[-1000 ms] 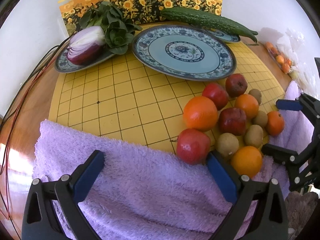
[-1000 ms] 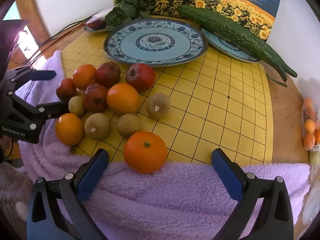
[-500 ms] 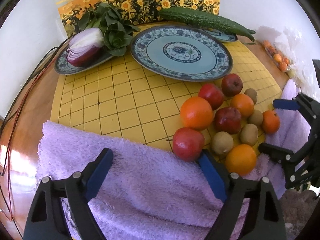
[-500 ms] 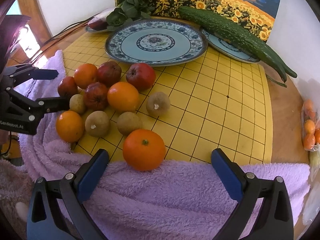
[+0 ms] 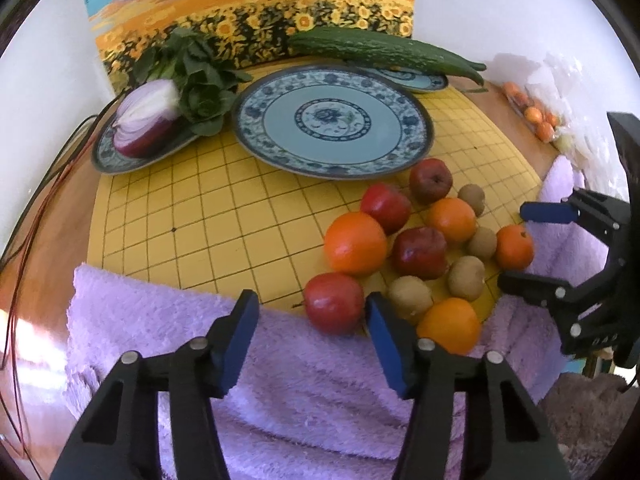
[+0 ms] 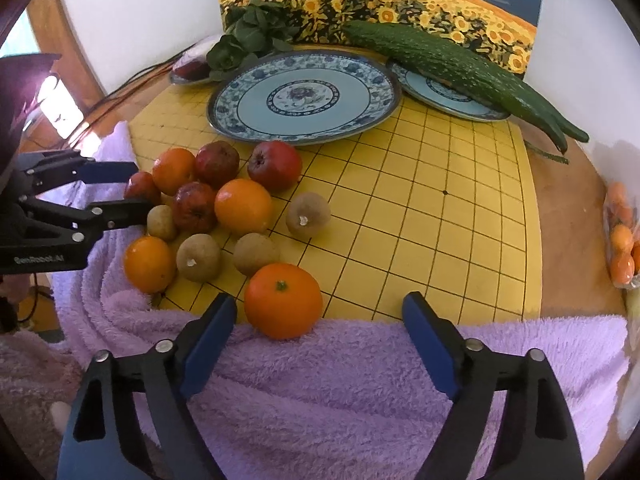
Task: Organize fruits
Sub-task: 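Grasp an orange with the right tool while the left tool grasps a red apple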
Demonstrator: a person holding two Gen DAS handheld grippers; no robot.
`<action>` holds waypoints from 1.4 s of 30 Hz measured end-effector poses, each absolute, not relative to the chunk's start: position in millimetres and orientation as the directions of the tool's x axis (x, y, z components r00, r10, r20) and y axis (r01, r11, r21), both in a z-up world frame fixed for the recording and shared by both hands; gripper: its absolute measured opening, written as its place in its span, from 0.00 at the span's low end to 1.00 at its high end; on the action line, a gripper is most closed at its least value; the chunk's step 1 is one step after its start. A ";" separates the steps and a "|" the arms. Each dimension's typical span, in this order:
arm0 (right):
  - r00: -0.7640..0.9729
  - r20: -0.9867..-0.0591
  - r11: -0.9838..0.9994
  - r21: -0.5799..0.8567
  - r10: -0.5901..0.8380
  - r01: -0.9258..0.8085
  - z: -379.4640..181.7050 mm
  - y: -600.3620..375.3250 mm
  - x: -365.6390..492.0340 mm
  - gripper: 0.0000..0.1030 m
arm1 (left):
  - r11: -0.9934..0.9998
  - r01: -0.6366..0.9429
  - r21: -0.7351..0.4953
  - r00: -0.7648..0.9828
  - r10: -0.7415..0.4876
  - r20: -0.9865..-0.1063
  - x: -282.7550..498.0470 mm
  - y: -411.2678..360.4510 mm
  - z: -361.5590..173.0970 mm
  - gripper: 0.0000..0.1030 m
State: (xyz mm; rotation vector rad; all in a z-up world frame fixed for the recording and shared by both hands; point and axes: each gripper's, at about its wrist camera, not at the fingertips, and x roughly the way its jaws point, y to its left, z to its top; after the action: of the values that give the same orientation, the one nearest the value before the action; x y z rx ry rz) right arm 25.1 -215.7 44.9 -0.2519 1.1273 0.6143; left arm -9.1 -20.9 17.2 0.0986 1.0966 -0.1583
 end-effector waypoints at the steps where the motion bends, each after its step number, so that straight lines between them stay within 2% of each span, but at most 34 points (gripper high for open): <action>1: 0.290 -0.897 0.812 0.118 0.334 -0.571 45.4 -217.5 25.2 0.80 | 0.983 0.181 0.005 0.447 -0.078 -0.891 -9.1 -21.9 16.5 0.54; 10: 0.300 -0.892 0.804 0.110 0.340 -0.584 48.0 -212.3 23.2 0.62 | 0.984 0.174 -0.032 0.448 -0.108 -0.887 -7.5 -18.9 14.3 0.52; 14: 0.297 -0.889 0.798 0.116 0.350 -0.592 48.5 -208.9 22.1 0.53 | 0.985 0.168 -0.045 0.449 -0.117 -0.886 -8.4 -17.2 15.6 0.46; 42: 0.308 -0.895 0.785 0.073 0.324 -0.615 47.3 -206.3 18.3 0.53 | 0.987 0.158 0.009 0.457 -0.065 -0.887 -8.6 -24.3 11.1 0.45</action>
State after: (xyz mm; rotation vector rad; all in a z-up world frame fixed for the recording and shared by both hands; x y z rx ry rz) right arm 18.3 -206.3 47.3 -0.3067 1.0937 0.6337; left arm -8.6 -24.3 11.1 0.0946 1.0884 -0.1378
